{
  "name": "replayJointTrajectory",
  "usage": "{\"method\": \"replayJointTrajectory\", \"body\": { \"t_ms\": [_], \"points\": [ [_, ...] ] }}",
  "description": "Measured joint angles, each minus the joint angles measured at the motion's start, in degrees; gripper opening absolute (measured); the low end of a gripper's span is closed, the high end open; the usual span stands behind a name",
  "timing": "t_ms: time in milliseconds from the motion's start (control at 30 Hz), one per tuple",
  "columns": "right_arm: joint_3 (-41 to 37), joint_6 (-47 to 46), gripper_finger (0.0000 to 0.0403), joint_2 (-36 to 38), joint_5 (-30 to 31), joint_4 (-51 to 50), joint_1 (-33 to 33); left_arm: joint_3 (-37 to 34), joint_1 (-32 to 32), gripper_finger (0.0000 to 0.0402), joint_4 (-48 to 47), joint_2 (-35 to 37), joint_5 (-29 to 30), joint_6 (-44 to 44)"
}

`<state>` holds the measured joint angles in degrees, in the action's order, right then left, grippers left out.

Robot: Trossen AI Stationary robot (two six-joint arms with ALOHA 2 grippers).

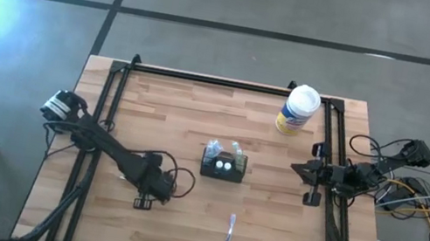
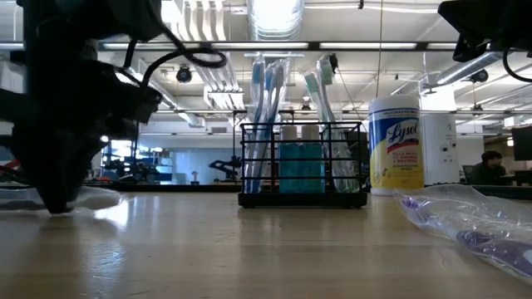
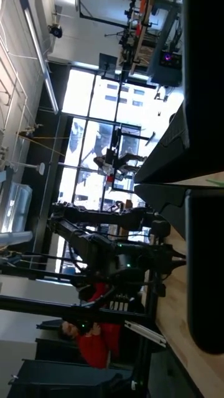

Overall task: Pick & Place toothbrushing station
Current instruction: Put the purple toothbrush into the wire organizer

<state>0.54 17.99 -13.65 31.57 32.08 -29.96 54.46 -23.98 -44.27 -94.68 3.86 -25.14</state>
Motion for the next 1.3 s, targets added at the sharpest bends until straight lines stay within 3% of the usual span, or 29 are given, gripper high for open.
{"method": "replayJointTrajectory", "body": {
  "t_ms": [233,600,800,1100,1300],
  "points": [
    [0.0,0.0,0.0008,0.0,0.0,0.0,0.0,2.8,0.0,0.0008,5.7,7.5,1.8,5.8],
    [0.0,0.0,0.0008,0.0,0.0,0.0,0.0,3.4,0.0,0.0011,28.4,23.4,2.8,18.8],
    [0.0,0.1,0.0008,0.0,0.0,0.0,0.0,2.8,-0.5,0.0013,30.3,31.5,7.5,24.8],
    [0.0,0.2,0.0008,0.0,0.0,-0.1,0.0,-8.2,-0.5,0.0013,33.1,47.2,14.1,27.0],
    [0.0,0.4,0.0008,0.0,0.0,-0.1,0.0,-22.0,-0.5,0.0012,47.3,58.2,14.2,30.3]
  ]
}}
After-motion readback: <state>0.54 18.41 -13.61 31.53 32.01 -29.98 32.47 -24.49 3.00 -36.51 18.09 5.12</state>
